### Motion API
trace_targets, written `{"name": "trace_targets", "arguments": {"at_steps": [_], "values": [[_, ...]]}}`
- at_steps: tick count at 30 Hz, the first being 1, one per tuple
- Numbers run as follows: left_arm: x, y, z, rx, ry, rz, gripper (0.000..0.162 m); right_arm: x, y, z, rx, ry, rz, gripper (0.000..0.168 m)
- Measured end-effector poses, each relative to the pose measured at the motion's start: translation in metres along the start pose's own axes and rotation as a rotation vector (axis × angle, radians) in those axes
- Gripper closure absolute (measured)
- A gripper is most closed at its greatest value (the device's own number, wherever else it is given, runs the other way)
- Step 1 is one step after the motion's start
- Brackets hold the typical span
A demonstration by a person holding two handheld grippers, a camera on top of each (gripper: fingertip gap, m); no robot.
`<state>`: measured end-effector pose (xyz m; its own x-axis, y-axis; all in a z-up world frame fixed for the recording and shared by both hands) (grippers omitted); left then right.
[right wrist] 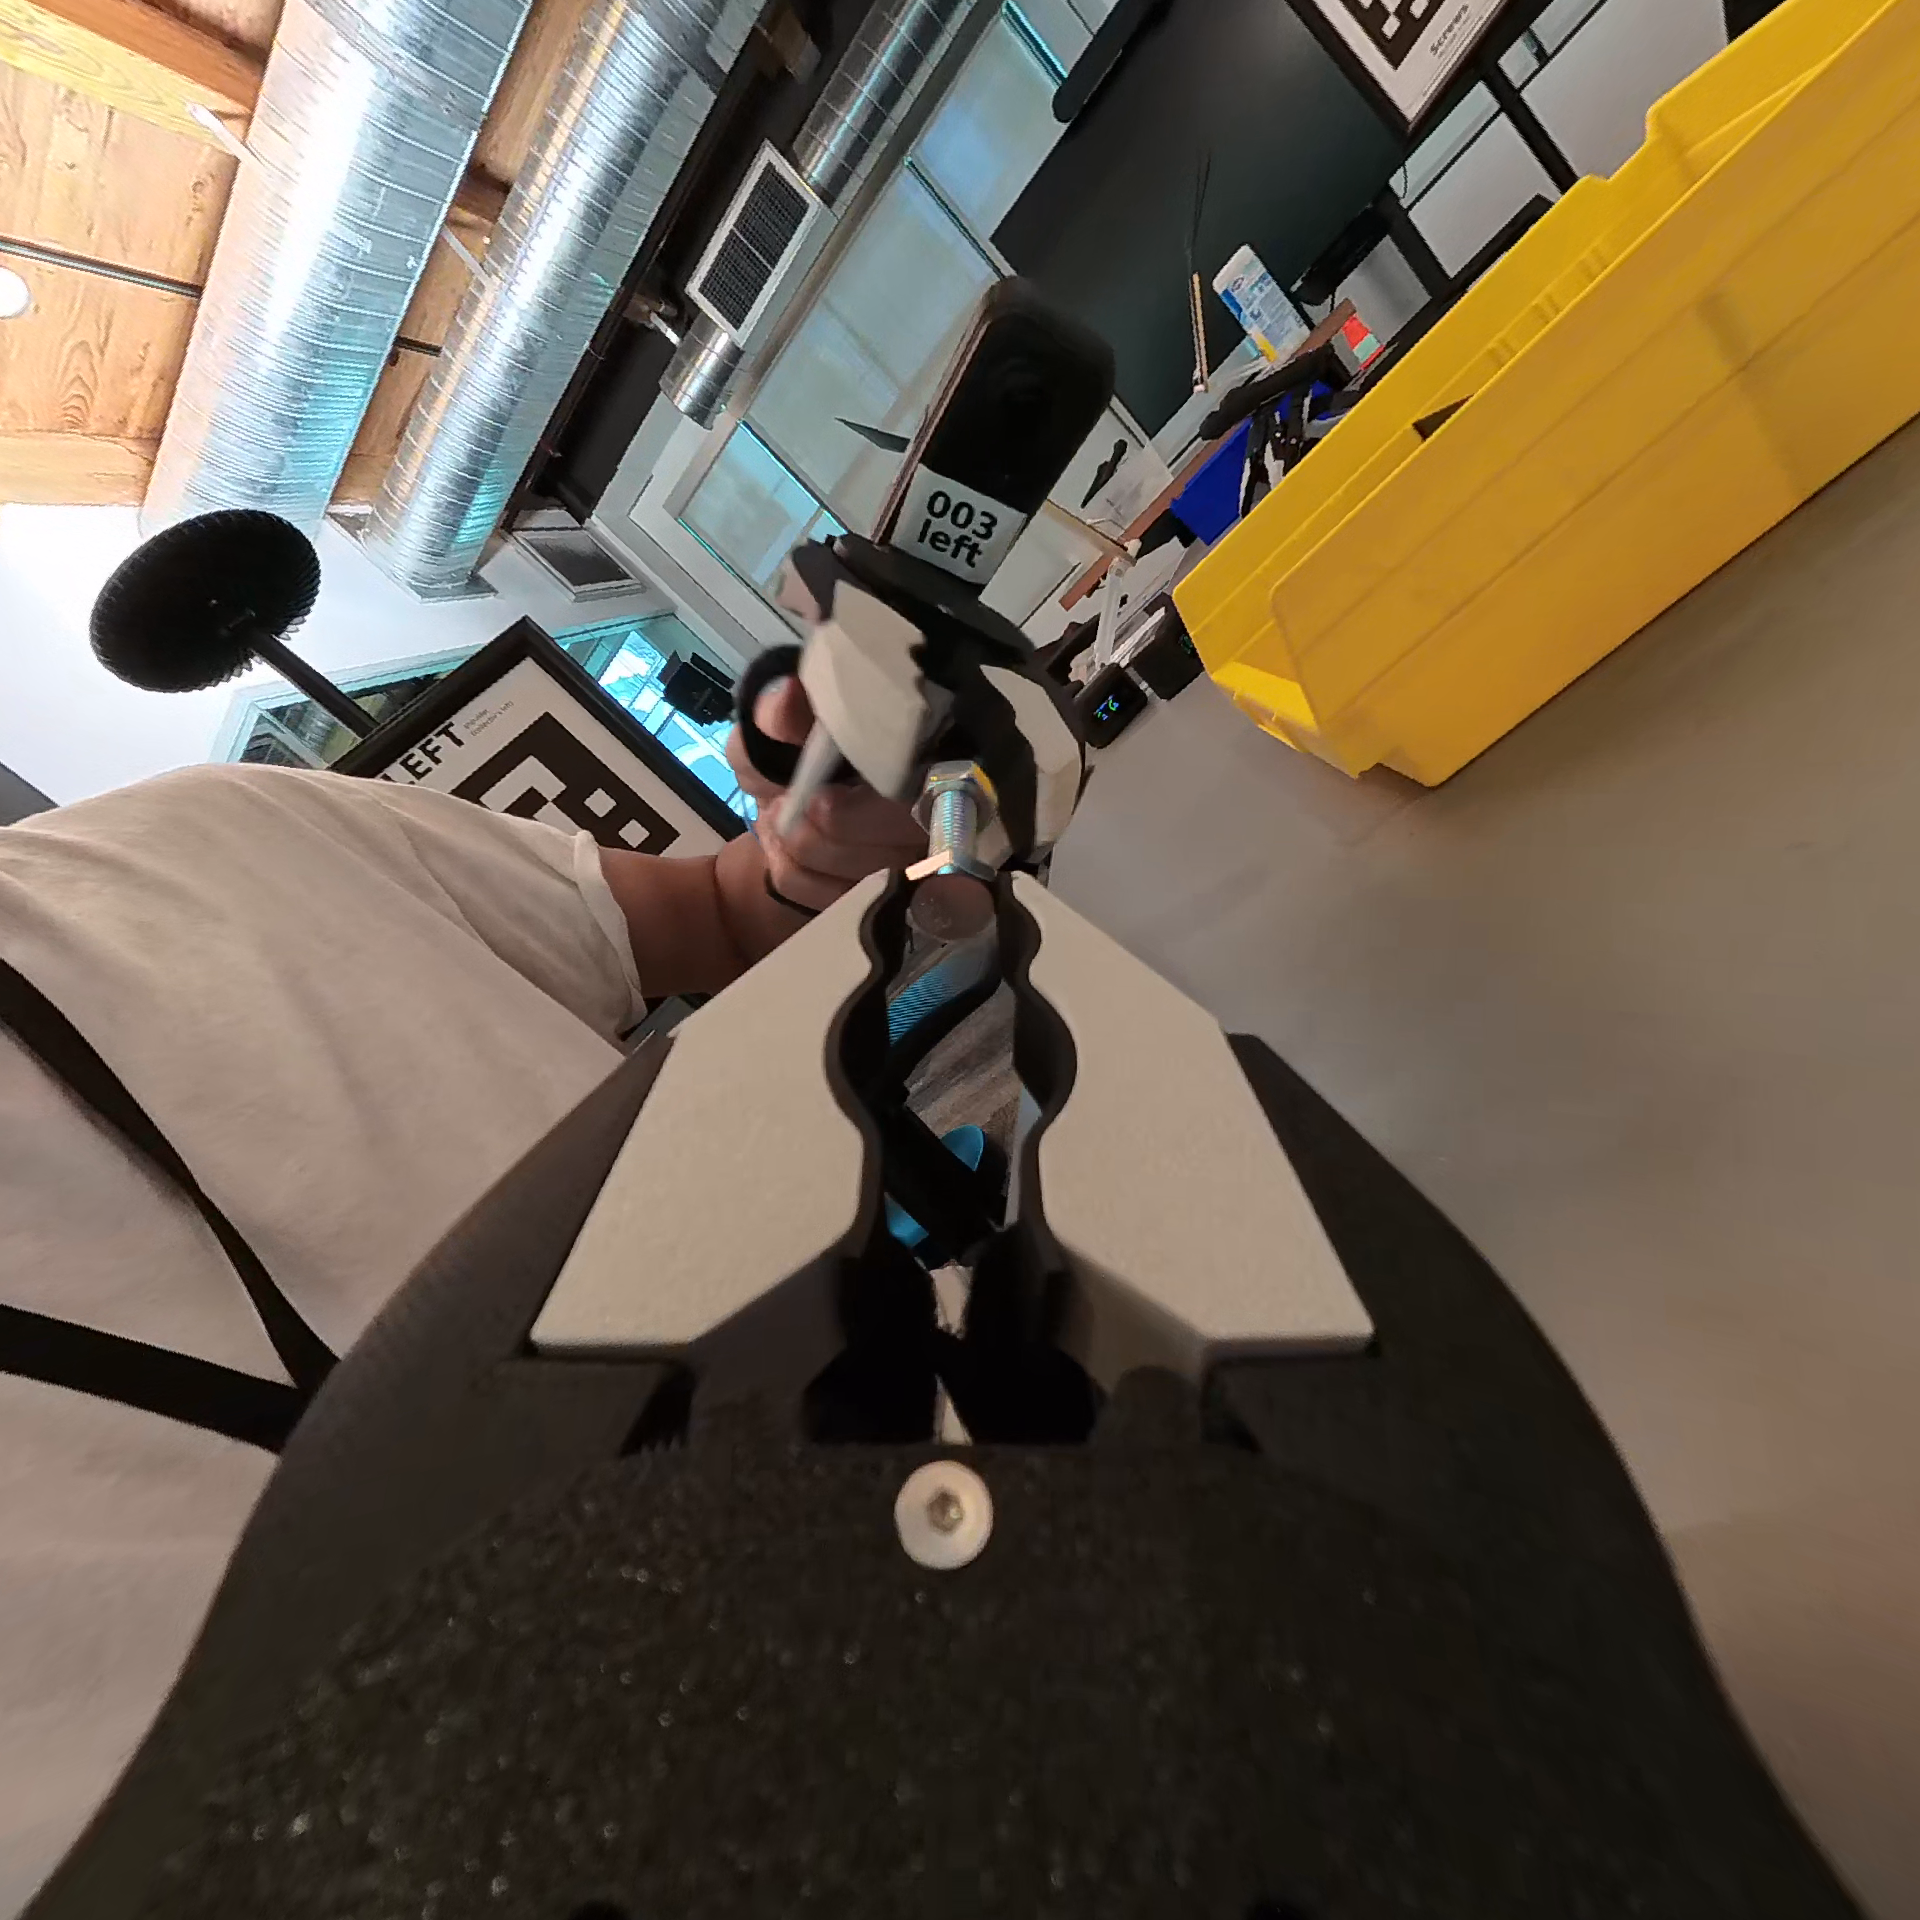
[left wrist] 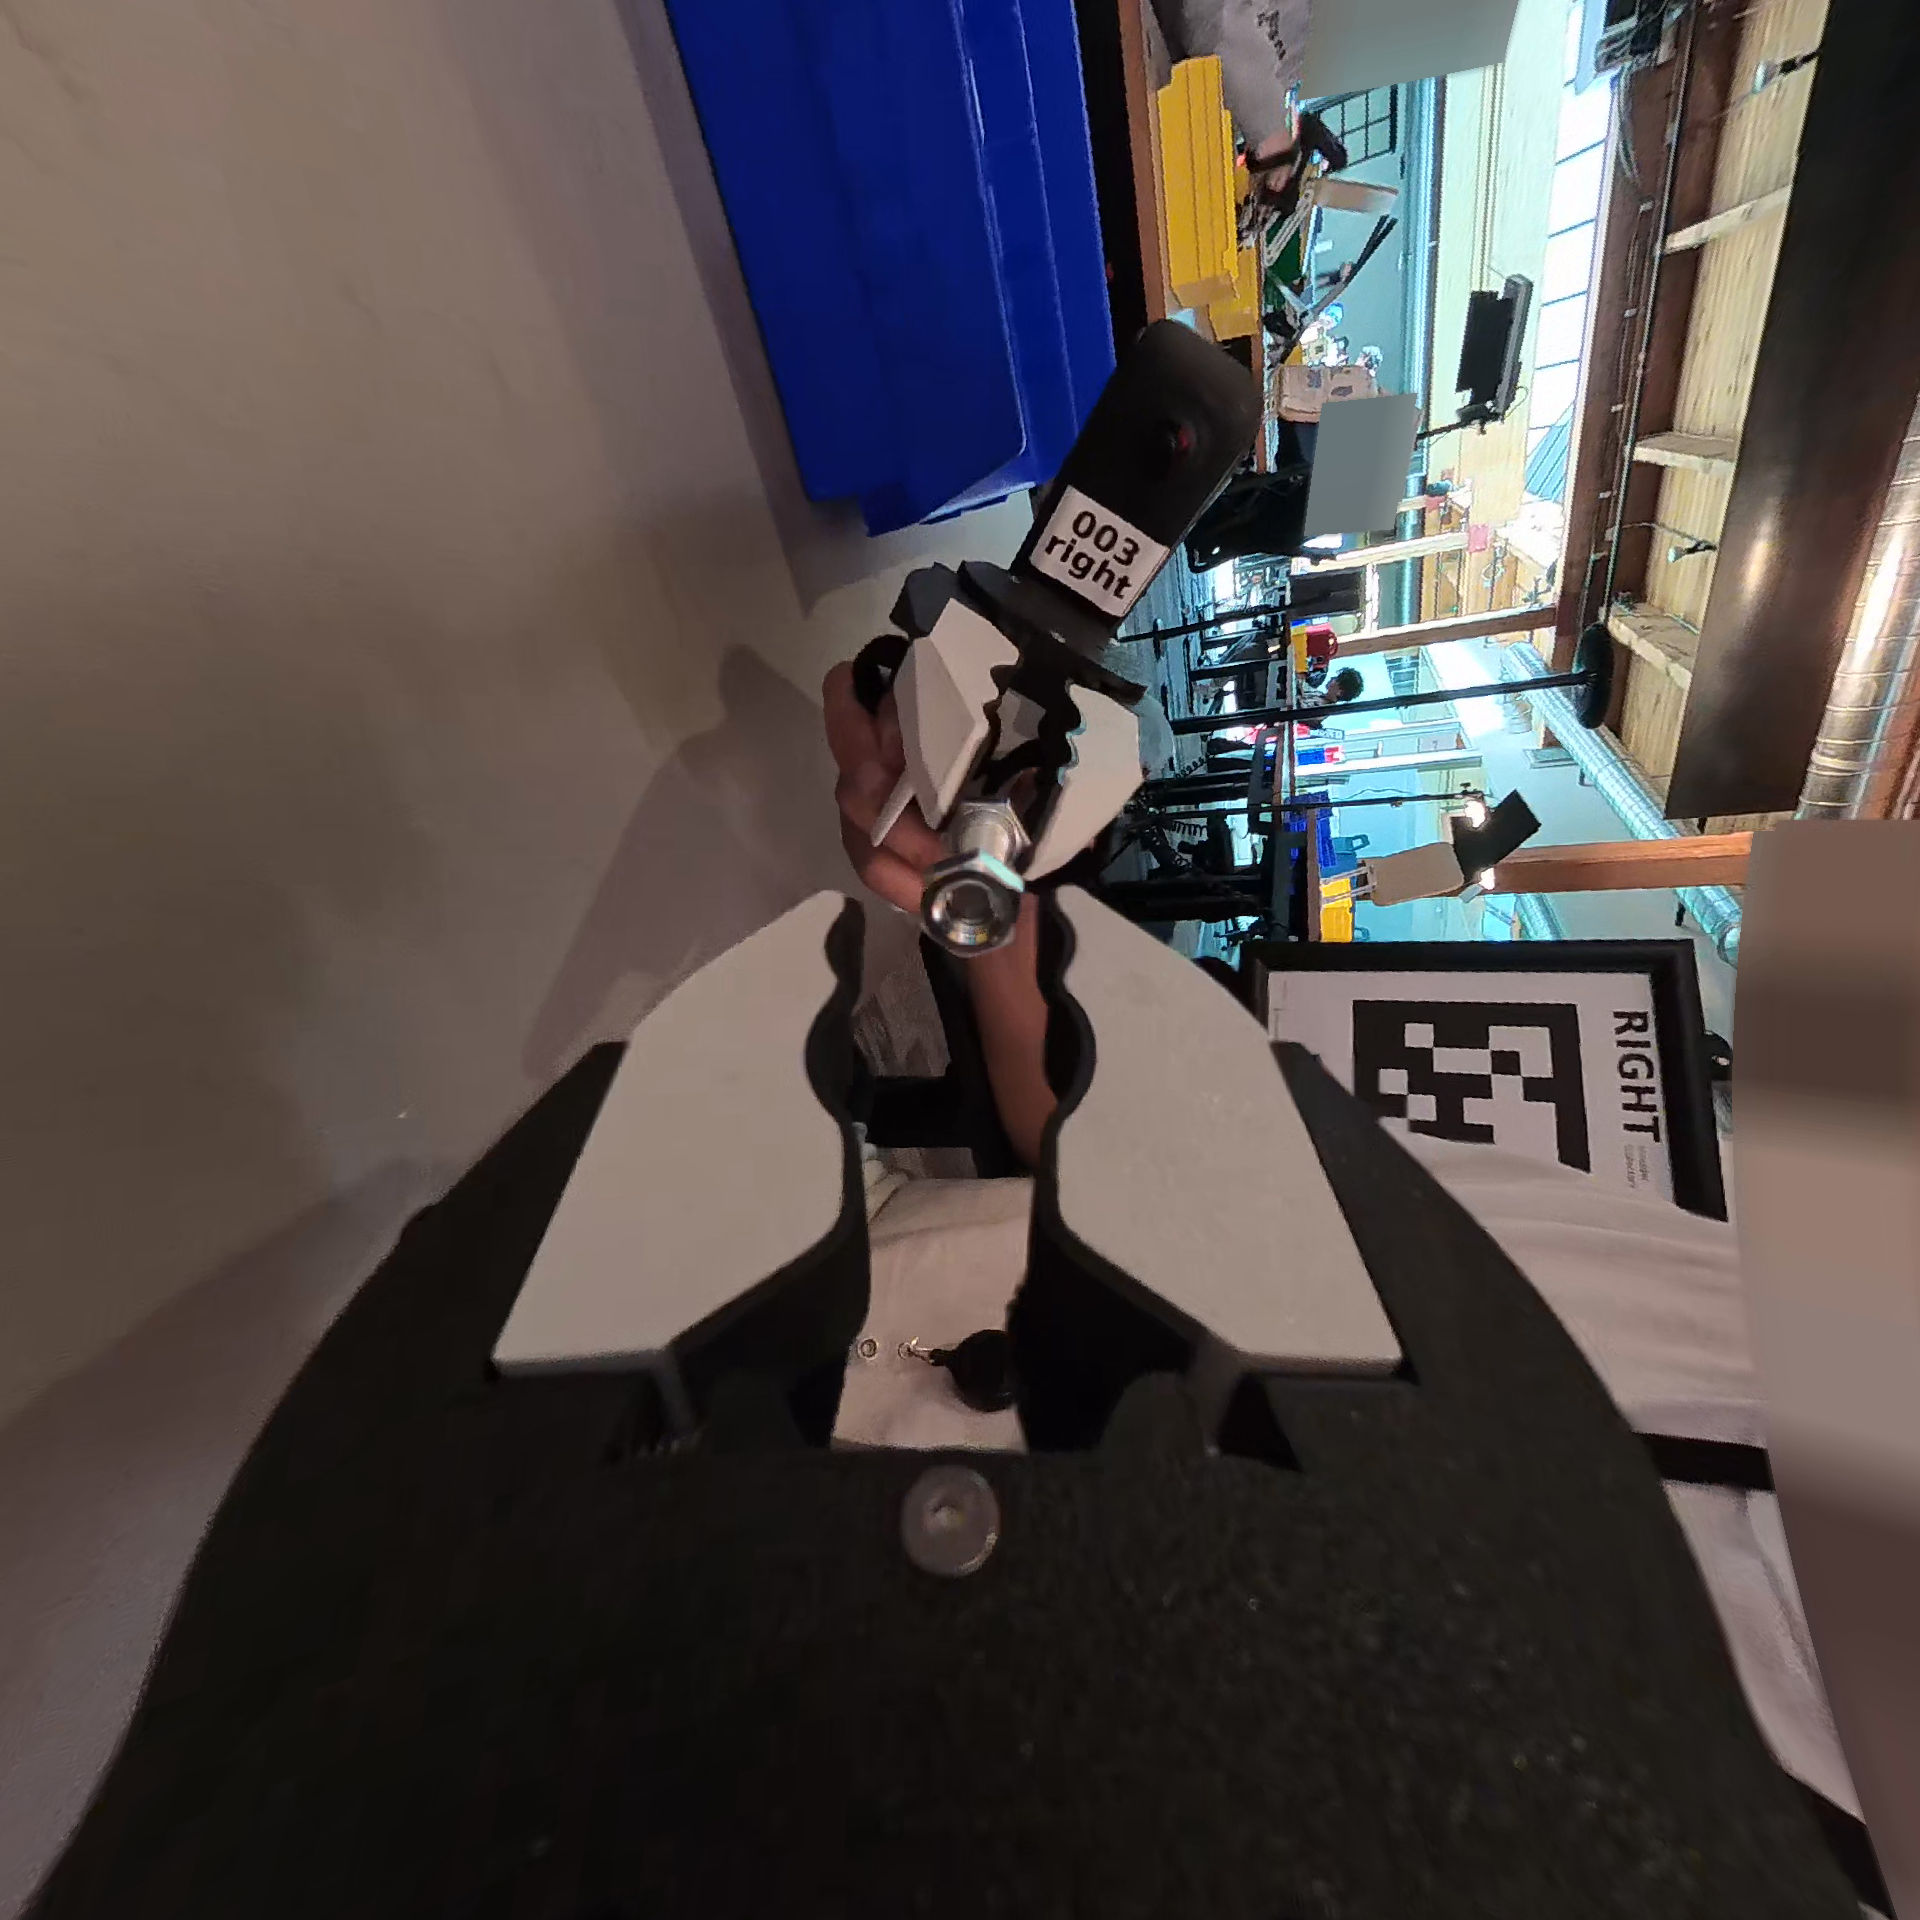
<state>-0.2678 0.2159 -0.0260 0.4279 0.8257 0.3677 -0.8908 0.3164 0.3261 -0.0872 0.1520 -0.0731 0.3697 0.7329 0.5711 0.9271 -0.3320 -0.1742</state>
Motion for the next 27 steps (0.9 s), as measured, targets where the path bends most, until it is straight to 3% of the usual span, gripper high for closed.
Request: {"name": "trace_targets", "arguments": {"at_steps": [2, 6, 16, 22, 24, 27], "values": [[0.0, -0.001, 0.001, -0.019, -0.034, -0.016, 0.145, 0.0, 0.0, 0.0, -0.003, -0.002, -0.004, 0.152], [0.002, -0.001, 0.007, 0.007, -0.262, -0.058, 0.145, 0.0, 0.0, 0.0, 0.022, -0.022, 0.003, 0.152], [0.003, -0.004, 0.039, 0.204, -1.481, -0.211, 0.145, 0.002, 0.003, -0.001, 0.144, -0.106, 0.049, 0.152], [-0.007, -0.01, 0.048, 0.419, -2.166, -0.278, 0.145, 0.003, 0.005, -0.001, 0.172, -0.132, 0.07, 0.152], [-0.008, -0.01, 0.049, 0.439, -2.188, -0.296, 0.145, 0.003, 0.005, 0.0, 0.171, -0.131, 0.064, 0.152], [-0.002, -0.005, 0.058, 0.391, -1.943, -0.253, 0.132, 0.003, 0.006, -0.001, 0.171, -0.131, 0.067, 0.153]]}}
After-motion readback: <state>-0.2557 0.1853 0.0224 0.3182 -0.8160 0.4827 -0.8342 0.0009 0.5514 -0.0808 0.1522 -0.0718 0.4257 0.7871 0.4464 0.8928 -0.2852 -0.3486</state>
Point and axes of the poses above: each gripper's, where its closed fingertips meet, y back along the fingers, x out of its top, z = x × y across the jaws, the point moved 9 cm from there along y, back along the fingers, and after that the axes turned 8 degrees about -y, right-handed, at the moved point
